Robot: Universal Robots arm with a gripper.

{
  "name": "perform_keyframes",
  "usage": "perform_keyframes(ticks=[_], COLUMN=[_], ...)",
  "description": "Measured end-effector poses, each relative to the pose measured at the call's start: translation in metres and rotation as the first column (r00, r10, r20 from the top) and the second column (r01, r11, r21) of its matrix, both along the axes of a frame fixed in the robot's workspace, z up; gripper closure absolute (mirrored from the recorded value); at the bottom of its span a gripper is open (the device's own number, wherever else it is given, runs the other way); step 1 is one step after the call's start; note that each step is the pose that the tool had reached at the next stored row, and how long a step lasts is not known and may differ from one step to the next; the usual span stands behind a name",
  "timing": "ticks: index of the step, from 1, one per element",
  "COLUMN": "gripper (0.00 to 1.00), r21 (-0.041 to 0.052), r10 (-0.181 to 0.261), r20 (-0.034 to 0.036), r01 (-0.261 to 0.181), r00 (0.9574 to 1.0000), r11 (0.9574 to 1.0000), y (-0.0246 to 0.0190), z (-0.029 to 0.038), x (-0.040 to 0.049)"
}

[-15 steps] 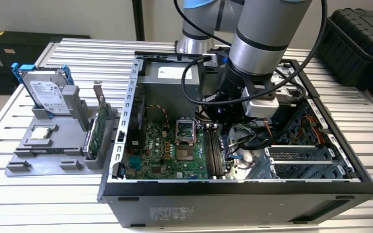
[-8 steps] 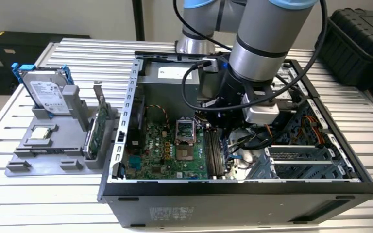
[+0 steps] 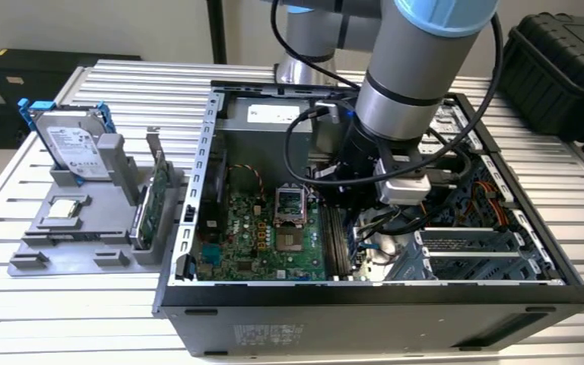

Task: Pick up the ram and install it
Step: 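Insert the ram into the slot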

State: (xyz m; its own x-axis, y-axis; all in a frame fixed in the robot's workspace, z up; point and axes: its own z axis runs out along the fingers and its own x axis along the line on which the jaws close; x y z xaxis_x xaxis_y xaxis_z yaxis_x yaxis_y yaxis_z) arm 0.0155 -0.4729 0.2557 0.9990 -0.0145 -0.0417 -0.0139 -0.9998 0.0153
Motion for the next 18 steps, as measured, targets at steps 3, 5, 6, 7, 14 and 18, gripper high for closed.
perform_keyframes(ticks=[3,5,6,7,14,18], gripper=[1.0,1.0,1.0,1.0,1.0,1.0], r21=[0.0002,0.0001,0.0001,0.0,0.0002,-0.0002], r10=[0.0,0.0,0.0,0.0,0.0,0.0], r20=[0.0001,0.0001,0.0,0.0,0.0001,0.0], r01=[0.0,0.0,0.0,0.0,0.0,0.0], r00=[1.0,1.0,1.0,1.0,1.0,1.0], r11=[1.0,1.0,1.0,1.0,1.0,1.0], y=[0.0,0.0,0.0,0.0,0.0,0.0], z=[-0.0054,-0.0091,-0.0109,-0.0127,-0.0253,-0.0261], x=[0.0,0.0002,0.0004,0.0007,0.0037,0.0038])
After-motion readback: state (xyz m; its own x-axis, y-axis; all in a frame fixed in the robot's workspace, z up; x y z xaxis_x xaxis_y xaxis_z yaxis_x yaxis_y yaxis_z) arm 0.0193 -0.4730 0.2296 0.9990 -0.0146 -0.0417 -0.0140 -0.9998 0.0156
